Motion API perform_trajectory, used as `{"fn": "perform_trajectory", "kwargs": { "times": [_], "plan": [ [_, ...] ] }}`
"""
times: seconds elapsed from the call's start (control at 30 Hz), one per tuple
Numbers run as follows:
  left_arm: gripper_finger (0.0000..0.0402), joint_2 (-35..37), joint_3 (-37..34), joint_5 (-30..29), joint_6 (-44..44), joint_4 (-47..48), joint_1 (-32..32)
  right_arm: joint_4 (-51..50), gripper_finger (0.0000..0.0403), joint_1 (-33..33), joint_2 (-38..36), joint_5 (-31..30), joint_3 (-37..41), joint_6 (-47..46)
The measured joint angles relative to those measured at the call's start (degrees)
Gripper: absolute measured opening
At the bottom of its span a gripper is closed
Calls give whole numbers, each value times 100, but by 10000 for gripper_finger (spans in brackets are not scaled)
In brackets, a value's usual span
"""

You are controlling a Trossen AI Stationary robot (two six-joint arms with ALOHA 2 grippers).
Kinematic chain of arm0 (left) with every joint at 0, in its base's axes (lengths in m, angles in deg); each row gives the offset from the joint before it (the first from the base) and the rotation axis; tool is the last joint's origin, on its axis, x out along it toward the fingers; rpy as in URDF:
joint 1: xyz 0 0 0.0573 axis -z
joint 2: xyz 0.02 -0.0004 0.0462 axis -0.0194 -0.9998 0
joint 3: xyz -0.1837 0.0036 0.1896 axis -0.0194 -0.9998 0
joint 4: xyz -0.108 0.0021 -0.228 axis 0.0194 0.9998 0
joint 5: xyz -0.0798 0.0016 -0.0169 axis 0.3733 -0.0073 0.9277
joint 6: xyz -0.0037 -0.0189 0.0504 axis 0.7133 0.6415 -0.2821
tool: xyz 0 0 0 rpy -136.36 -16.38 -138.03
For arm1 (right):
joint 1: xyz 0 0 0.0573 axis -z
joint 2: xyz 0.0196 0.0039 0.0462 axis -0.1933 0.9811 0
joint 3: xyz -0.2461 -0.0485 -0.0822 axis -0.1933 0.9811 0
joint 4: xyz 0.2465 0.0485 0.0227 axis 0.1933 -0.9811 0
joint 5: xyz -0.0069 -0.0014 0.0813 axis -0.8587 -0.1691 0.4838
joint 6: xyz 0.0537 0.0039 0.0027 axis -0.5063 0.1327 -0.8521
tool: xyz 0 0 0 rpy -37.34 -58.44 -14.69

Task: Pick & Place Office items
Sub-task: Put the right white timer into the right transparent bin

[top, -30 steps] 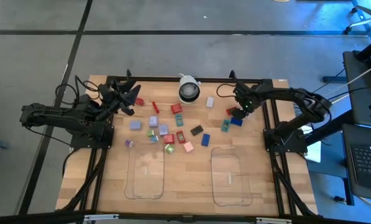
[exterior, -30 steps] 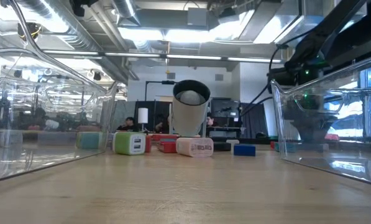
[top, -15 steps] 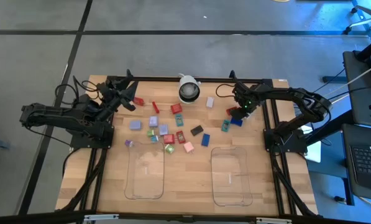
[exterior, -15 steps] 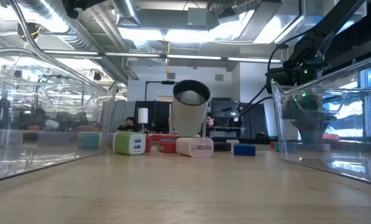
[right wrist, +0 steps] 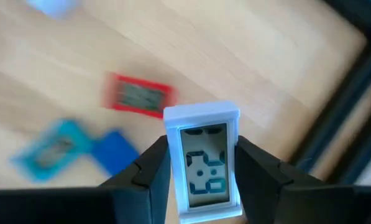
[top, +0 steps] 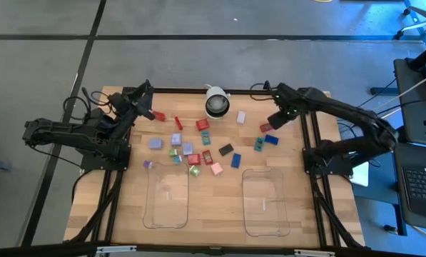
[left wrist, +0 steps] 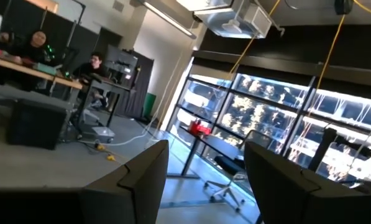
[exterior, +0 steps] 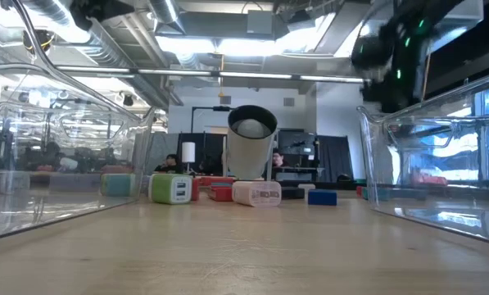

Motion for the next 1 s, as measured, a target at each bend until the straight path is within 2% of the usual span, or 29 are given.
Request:
{"fn": "perform_trajectory", "kwargs": {
  "times": [0.2,0.37,0.53,0.73,0.83,1.0],
  "plan": [
    [208,-24,0,-7,430,143,-1,105,148,-655,-1191,77,-410,-547],
    [208,-156,0,-12,544,206,2,668,149,-1163,-1941,-22,-447,-1033],
    [208,-295,0,8,619,204,0,1422,150,-1818,-2301,84,-447,-1484],
    [208,-426,0,50,835,205,2,3120,150,-2593,-2350,-18,-447,-1497],
    [208,-442,0,396,1127,235,6,3919,150,-2897,-2290,-22,-449,-1296],
    [208,-444,0,1671,1692,500,6,4823,151,-3263,-2077,-153,-449,-1051]
  ]
}}
